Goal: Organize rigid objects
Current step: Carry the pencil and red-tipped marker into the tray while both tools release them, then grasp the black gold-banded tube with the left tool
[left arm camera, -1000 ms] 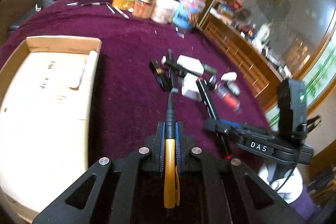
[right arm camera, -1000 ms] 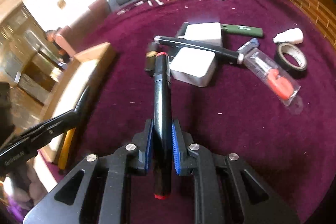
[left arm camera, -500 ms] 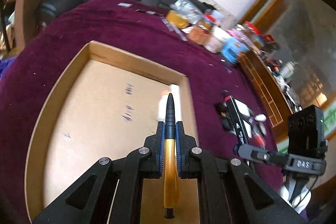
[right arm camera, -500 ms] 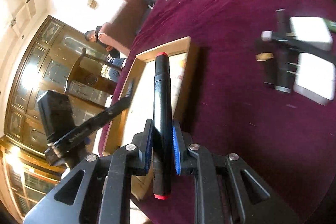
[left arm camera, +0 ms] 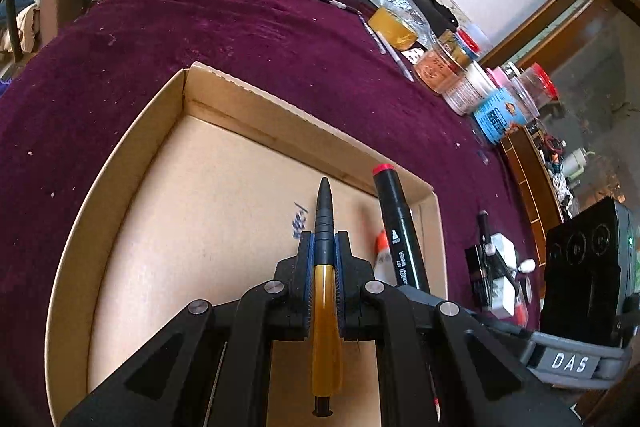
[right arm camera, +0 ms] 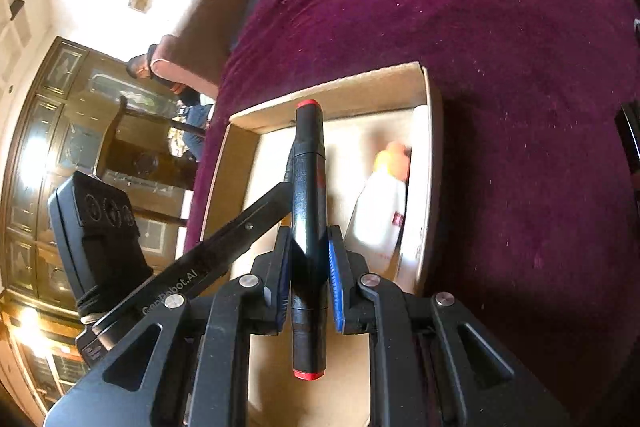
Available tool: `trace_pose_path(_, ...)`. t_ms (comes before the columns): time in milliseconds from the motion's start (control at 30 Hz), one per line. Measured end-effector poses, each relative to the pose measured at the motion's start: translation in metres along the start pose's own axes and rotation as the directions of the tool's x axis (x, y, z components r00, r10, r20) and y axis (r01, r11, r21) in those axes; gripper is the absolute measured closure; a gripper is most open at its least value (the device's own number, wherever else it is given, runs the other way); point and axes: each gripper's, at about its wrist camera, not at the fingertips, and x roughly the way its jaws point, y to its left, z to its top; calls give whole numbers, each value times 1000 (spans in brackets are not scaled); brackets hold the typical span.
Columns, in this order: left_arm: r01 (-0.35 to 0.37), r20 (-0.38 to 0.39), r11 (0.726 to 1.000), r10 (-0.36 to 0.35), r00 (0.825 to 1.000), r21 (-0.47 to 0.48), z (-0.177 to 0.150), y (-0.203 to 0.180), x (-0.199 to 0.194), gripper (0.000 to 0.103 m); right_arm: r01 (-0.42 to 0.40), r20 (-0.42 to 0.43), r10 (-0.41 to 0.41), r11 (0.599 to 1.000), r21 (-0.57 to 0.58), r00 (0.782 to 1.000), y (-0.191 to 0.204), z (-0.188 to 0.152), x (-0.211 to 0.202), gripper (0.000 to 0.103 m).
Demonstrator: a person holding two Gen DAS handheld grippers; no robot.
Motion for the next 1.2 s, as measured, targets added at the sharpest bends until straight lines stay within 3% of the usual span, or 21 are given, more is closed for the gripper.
trace_pose_path(133, -11, 23, 1000, 11, 1000, -30, 5, 6, 3, 95, 23, 13, -23, 1000, -1, 1000, 1, 4, 2, 87)
trace_pose_path(367, -18, 60, 997, 23, 998, -69, -4, 12, -18, 73, 54, 35, -52, 997, -60, 998, 5, -2, -19, 86)
trace_pose_path(533, -20, 91, 998, 26, 996, -61, -16, 1, -45, 55, 128, 163, -101, 978, -166, 981, 12, -8, -72, 86)
trace_pose_path(600, -10, 109, 999, 14, 994, -36, -24, -13, -58, 47, 203, 274, -142, 957, -207, 951, 16, -16, -105, 85)
trace_pose_path(633, -5, 118, 1000, 7, 993, -21, -27, -20, -64, 44, 262, 356, -170, 938, -228, 919, 16, -24, -126, 75)
trace_pose_path(667, 0, 127, 1000, 0, 992, 2, -31, -29, -69, 42, 323, 434, -198, 916, -237, 879, 15, -32, -146, 43)
trace_pose_path(700, 2, 133, 999, -7, 991, 33, -35, -40, -73, 41, 370, 493, -220, 900, -231, 842, 11, -38, -161, 24)
trace_pose_path(733, 3, 135, 998, -11, 991, 61, -39, -51, -75, 36, 430, 573, -252, 881, -197, 780, -1, -47, -183, 0)
trace_pose_path(767, 5, 132, 996, -17, 991, 91, -43, -62, -75, 34, 461, 615, -279, 873, -157, 738, -13, -51, -198, 0)
trace_pose_path(800, 15, 123, 993, -30, 992, 119, -46, -75, -74, 33, 478, 627, -309, 871, -117, 716, -28, -51, -211, 0)
trace_pose_path(900, 53, 63, 979, -66, 996, 198, -61, -113, -59, 33, 448, 573, -387, 893, 37, 722, -88, -45, -237, 0)
trace_pose_path(1033, 60, -27, 966, -55, 998, 253, -78, -152, -23, 33, 431, 577, -465, 878, 206, 671, -160, -54, -261, 0)
trace_pose_path(1200, 35, -114, 963, -4, 993, 267, -95, -180, 23, 33, 382, 584, -453, 890, 249, 674, -205, -71, -273, 0)
